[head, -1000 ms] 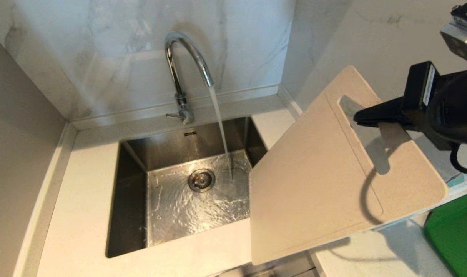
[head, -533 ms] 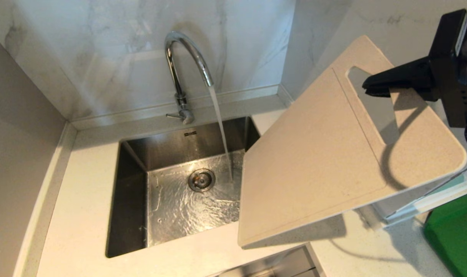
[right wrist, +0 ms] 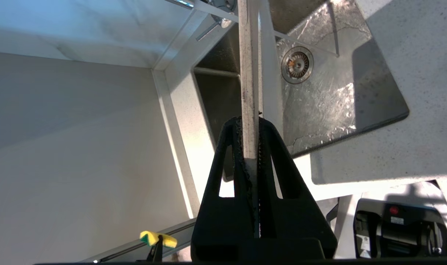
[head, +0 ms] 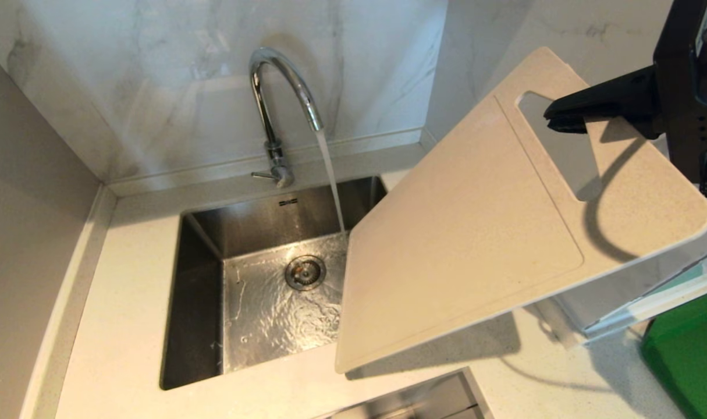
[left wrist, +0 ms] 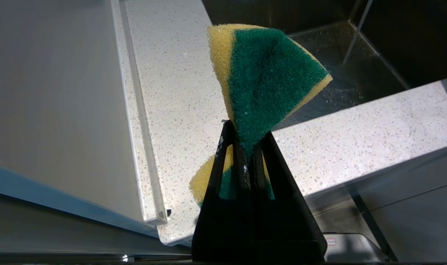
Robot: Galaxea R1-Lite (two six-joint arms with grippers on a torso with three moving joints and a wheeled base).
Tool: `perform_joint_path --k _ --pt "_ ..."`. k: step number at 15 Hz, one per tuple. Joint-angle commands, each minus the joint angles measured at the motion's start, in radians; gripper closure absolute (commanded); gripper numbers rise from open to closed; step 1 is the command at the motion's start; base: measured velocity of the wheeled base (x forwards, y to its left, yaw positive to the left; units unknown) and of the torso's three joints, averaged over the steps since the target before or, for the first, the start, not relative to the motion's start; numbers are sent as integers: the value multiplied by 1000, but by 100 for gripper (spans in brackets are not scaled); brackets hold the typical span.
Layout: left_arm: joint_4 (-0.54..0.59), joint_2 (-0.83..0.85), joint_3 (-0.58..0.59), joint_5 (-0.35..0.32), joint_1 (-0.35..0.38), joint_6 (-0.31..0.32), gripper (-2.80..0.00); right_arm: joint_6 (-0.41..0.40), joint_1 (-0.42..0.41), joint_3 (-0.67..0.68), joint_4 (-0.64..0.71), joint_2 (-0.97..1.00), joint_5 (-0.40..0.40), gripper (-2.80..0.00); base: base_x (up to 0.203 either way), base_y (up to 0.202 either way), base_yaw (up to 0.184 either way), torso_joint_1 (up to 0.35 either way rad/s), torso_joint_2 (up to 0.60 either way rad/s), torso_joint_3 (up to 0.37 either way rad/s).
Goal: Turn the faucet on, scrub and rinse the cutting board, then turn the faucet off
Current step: Scrub the cutting board underwater
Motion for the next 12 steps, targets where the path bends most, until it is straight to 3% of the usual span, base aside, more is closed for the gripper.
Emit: perform_joint_path --k 1,4,12 --pt "0 2 3 0 0 0 0 6 0 -1 1 6 3 0 0 0 0 0 0 0" --pt "0 2 3 0 0 0 0 66 0 16 -82 17 3 0 0 0 0 0 0 0" --pt "0 2 3 0 0 0 0 62 0 24 -103 28 5 0 0 0 0 0 0 0"
